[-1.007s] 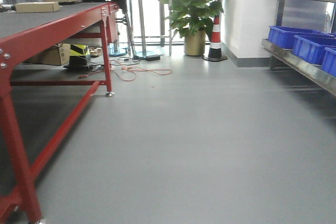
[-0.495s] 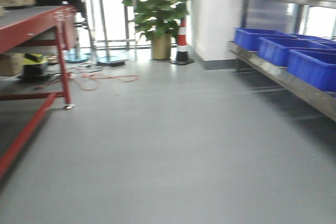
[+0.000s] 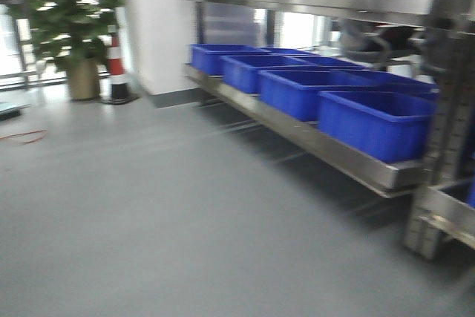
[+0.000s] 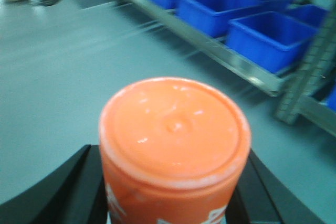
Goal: Place cylindrical capacitor in blue bin on shelf
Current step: 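Drive up to the steel shelf of blue bins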
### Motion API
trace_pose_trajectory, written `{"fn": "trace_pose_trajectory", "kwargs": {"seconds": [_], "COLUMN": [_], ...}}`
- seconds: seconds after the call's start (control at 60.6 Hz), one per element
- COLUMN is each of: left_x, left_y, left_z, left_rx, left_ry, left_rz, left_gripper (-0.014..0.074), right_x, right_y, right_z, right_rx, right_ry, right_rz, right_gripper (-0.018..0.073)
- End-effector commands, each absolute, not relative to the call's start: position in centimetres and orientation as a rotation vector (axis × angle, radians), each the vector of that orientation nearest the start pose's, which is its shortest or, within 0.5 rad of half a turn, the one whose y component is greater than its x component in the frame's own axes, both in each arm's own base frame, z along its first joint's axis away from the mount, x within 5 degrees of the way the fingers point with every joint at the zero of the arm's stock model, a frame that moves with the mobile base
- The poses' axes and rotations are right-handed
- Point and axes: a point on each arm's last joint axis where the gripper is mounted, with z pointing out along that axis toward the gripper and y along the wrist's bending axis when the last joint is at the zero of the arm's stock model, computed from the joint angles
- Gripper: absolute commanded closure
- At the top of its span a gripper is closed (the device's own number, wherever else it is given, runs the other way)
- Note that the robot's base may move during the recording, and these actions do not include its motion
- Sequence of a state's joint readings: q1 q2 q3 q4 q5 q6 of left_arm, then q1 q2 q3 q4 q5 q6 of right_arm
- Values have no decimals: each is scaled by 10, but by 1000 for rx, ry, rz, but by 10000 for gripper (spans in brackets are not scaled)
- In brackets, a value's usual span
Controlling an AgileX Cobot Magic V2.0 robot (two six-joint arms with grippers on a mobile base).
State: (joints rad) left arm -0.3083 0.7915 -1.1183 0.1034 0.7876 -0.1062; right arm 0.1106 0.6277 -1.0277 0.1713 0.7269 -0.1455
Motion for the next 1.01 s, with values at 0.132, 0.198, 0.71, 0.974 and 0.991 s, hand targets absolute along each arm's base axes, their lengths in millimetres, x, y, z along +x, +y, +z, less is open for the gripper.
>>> {"fn": "trace_pose_trajectory", "kwargs": {"seconds": [0.132, 0.198, 0.71, 0.974, 0.991], "left_x": [129, 129, 129, 129, 129], "left_y": [-35, -35, -35, -35, -35], "left_z": [443, 443, 443, 443, 443], "left_rx": [222, 222, 222, 222, 222], "left_ry": [1901, 1901, 1901, 1901, 1901], "left_rz": [-169, -169, -169, -169, -169], "left_gripper": [707, 707, 707, 707, 707], "right_x": [91, 91, 91, 91, 91], "right_y": [20, 20, 20, 20, 20], "right_z": [441, 441, 441, 441, 441], "right_rx": [-195, -195, -195, -195, -195], "right_ry": [1761, 1761, 1761, 1761, 1761], "right_rz": [163, 163, 163, 163, 163], "right_gripper": [721, 721, 721, 721, 721]}}
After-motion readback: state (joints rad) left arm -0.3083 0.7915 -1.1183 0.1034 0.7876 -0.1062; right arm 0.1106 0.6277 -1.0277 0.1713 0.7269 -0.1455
